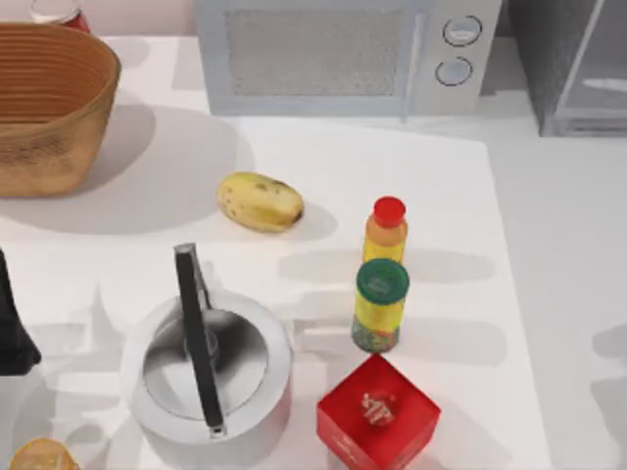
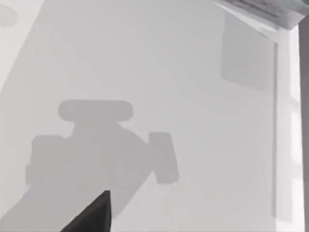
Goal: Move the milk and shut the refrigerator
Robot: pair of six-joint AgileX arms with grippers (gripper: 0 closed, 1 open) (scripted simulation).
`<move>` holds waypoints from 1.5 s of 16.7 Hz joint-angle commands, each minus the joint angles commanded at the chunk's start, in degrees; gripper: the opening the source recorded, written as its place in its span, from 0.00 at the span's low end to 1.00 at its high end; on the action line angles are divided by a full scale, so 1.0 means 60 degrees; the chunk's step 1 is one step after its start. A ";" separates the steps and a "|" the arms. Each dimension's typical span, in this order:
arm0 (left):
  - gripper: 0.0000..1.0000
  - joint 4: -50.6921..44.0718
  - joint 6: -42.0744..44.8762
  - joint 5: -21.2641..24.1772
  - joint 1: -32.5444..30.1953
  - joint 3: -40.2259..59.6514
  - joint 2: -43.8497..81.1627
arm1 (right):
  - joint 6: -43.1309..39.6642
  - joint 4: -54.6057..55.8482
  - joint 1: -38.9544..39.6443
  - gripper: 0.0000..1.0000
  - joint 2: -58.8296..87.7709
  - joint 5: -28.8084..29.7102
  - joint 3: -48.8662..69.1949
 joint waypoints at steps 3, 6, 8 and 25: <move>1.00 0.0000 0.0000 0.0000 0.0000 0.0000 0.0000 | -0.3557 0.0072 -0.2626 1.00 0.2940 -0.1428 0.1084; 1.00 0.0000 0.0000 0.0000 0.0000 0.0000 0.0000 | -0.6679 0.0025 -0.5334 1.00 0.5947 -0.2698 0.1923; 1.00 0.0000 0.0000 0.0000 0.0000 0.0000 0.0000 | -0.8337 -0.0083 -0.6996 1.00 0.7878 -0.3402 0.2304; 1.00 0.0000 0.0000 0.0000 0.0000 0.0000 0.0000 | -1.1566 -0.0836 -1.0850 1.00 1.3430 -0.4957 0.2723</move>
